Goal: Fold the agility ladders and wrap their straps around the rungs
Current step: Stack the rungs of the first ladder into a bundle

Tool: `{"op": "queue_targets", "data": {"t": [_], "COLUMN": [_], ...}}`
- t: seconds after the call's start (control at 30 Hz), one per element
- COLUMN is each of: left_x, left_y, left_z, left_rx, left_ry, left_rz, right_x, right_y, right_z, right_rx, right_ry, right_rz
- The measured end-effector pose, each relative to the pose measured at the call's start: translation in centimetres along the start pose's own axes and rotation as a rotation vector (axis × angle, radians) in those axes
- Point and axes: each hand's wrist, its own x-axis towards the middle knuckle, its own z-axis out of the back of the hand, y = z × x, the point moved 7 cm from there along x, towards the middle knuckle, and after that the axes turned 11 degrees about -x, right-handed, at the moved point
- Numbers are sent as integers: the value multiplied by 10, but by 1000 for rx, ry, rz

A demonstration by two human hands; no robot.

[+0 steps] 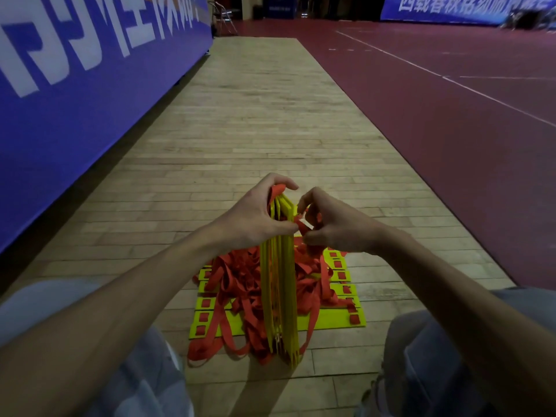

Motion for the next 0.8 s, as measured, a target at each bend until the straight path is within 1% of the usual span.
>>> {"op": "queue_targets", "data": {"t": [0.1, 0.2, 0.23, 0.33, 0.47, 0.5, 0.6, 0.67, 0.8], "left_x": [2, 5, 7, 10, 10, 11, 17, 19, 24], "left_y": [6, 3, 0, -19, -47, -52, -57, -57, -49], "left_z": [7, 14, 18, 22, 20, 20, 27, 27, 24], "left_rx": [-74, -173, -198, -261, -337, -378, -498, -548, -630], "left_ry": [-71, -142, -155, -134, -71, -59, -84, -104, -151], "left_rz": [15, 14, 10, -37, -100, -107, -124, -137, -117], "right_x": [2, 4, 6, 10, 17, 19, 25, 25, 20], "right_y": [-3, 0, 1, -1, 13, 15, 18, 19, 19], "right_z": [-5, -9, -10, -11, -28, -30, -24, -18, -10], "right_rx": [-67, -273, -288, -177, -95, -85, -78, -53, 13], "right_ry": [24, 25, 11, -15, 98, 72, -144, -249, -308], "right_rz": [-7, 54, 63, 56, 90, 81, 18, 21, 53]}}
